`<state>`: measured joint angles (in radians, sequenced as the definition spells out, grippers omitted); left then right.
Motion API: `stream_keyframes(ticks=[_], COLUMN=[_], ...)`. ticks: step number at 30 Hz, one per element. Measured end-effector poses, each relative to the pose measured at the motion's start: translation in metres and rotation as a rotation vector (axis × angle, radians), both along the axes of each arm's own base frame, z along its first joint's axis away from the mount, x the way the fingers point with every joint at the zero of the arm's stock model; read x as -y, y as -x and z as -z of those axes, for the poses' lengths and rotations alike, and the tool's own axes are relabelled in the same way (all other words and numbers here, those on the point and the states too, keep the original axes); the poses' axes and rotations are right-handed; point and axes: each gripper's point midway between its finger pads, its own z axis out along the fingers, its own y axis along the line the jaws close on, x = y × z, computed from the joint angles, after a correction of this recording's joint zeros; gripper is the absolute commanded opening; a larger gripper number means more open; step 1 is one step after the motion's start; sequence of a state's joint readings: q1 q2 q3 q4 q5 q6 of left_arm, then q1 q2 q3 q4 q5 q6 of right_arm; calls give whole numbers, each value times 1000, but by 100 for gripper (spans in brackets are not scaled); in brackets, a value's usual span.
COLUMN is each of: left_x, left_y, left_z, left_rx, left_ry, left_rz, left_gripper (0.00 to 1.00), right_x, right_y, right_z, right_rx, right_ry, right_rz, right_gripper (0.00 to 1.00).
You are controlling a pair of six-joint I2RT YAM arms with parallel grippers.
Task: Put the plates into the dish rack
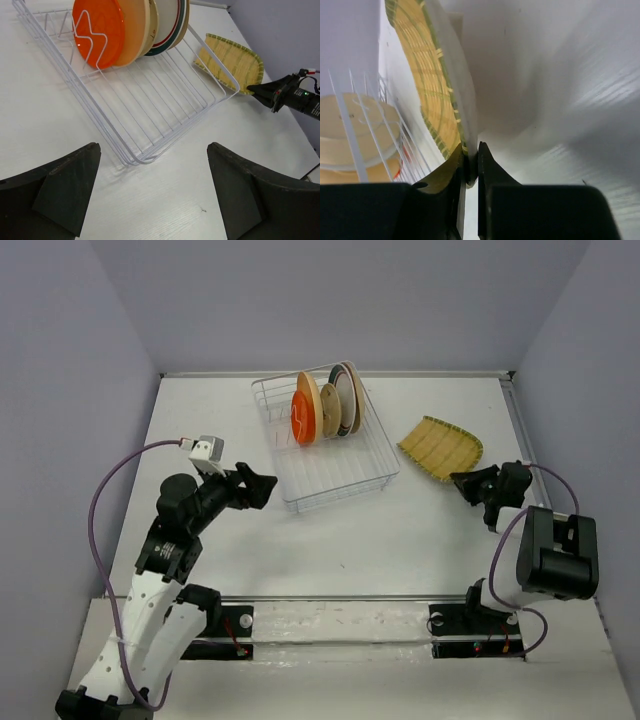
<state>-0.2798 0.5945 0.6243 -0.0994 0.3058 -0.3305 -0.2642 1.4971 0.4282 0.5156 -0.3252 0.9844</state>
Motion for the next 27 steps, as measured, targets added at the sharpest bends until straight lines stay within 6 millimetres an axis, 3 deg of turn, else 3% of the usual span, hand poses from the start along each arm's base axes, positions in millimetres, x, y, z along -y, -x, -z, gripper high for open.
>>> stream_keyframes(ticks=[5, 7, 8, 10, 11, 13, 16, 19, 21, 23, 25, 27], left_x=[11, 15, 17, 20, 23, 29, 37, 42, 45, 47, 49, 49], left_y=[2, 4, 5, 6, 6, 9, 12, 16, 19, 21, 24, 25], left_z=[1, 0, -1, -5, -8, -13, -20, -33, -48, -60, -73, -80], left_rx=[-17, -21, -20, -12, -7, -3, -4, 3, 29, 56, 85, 104], left_ry=[21, 36, 43, 59, 70, 100, 139, 168, 182, 190, 195, 191], left_rz=[60, 85, 95, 113, 125, 161, 206, 240, 267, 286, 304, 311], left_gripper=[99, 99, 99, 99, 99, 99, 98, 83, 81, 83, 88, 91], right_x=[18, 25, 27, 28, 27, 17, -18, -67, -96, -138, -170, -206], right_y=[7, 13, 16, 21, 21, 21, 27, 38, 43, 48, 53, 62], right_z=[-48, -80, -100, -165, -181, -239, -304, -336, -346, -349, -345, -330], right_rx=[68, 116, 155, 280, 308, 426, 570, 656, 684, 698, 701, 675], right_ry=[75, 148, 187, 273, 287, 342, 379, 368, 356, 332, 314, 287], right_rz=[73, 91, 93, 80, 70, 18, -124, -327, -448, -609, -738, -879], right_gripper=[7, 7, 7, 7, 7, 7, 7, 7, 7, 7, 7, 7])
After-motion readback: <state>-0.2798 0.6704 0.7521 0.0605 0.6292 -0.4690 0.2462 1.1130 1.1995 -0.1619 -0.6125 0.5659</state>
